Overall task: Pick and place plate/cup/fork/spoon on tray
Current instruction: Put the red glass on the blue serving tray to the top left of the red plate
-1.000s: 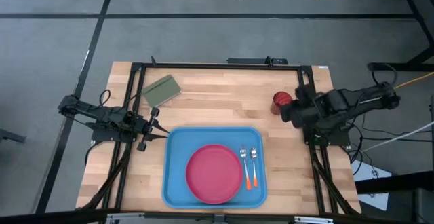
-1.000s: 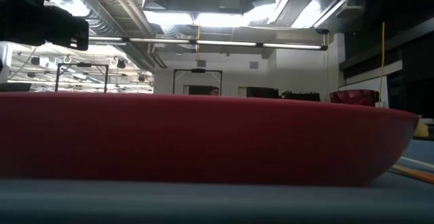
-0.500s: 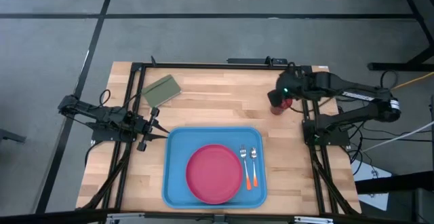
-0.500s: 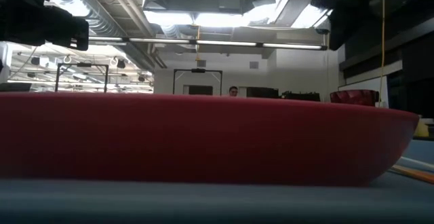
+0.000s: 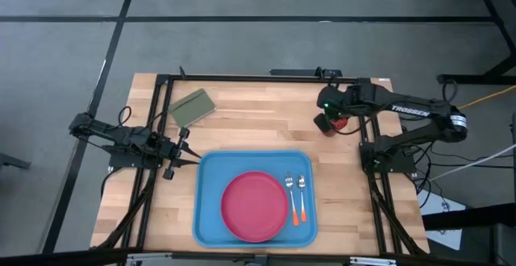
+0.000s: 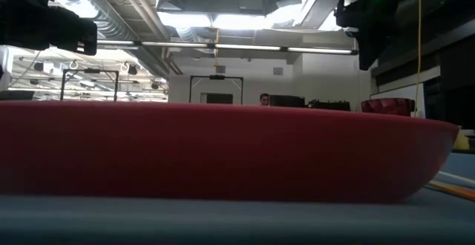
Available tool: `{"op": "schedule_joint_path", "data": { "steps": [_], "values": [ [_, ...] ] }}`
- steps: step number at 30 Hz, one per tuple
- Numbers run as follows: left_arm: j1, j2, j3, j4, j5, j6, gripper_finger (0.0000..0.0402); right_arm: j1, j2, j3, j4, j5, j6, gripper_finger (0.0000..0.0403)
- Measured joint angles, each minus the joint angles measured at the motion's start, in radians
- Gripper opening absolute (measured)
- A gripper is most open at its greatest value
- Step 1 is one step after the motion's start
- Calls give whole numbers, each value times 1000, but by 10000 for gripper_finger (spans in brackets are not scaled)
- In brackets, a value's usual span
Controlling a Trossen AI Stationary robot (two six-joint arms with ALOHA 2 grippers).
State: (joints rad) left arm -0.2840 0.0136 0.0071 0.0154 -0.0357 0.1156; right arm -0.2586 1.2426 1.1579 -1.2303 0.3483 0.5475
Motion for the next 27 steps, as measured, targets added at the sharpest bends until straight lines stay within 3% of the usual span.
{"op": "schedule_joint_path", "data": {
  "steps": [10,20,27],
  "values": [
    [0,0,0,0,0,0,83,0,49,-4,-100,-12,59,52],
    [0,0,0,0,0,0,83,0,132,-5,-102,-39,107,108],
    [0,0,0,0,0,0,83,0,202,-5,-90,-126,89,114]
  ]
}}
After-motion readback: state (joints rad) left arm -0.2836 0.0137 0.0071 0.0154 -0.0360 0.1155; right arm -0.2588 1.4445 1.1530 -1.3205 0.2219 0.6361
